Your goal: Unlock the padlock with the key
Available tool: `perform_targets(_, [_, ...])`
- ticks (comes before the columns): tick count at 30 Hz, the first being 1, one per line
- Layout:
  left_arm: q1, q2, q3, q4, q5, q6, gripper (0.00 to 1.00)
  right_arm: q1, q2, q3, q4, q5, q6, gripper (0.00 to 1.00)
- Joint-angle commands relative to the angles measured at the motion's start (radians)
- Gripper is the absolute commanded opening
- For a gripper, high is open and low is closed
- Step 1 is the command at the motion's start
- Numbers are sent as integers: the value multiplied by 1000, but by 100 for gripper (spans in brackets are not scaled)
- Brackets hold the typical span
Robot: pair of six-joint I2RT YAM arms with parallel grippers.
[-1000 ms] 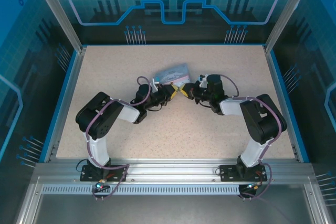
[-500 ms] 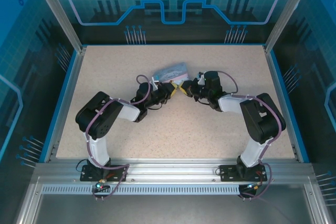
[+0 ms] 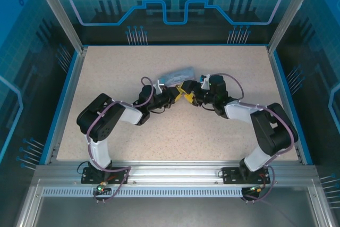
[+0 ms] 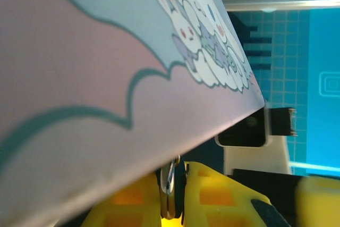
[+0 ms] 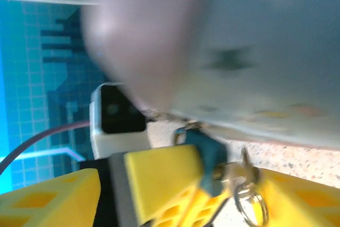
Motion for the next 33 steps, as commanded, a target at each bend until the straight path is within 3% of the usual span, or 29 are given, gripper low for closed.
perform_targets(1, [1, -23, -1, 28, 51, -1, 0, -7, -105, -36, -102, -31, -113, 76])
perform_targets(6, [8, -17, 5, 22, 59, 4, 0, -16, -264, -3, -473, 77, -381, 77])
perform_targets(10, [10, -11, 6, 24, 65, 4, 0, -31, -338, 6, -611, 136, -506, 77])
perform_targets(19, [14, -3, 5, 28, 80, 0, 0, 26, -378, 84, -797, 324, -757, 67])
perform_targets(26, [14, -5, 8, 20, 90, -1, 0, 139, -304, 231, -904, 482, -985, 46])
perform_targets(33, [16, -8, 11, 12, 95, 0, 0, 182, -232, 291, -910, 551, -1073, 46])
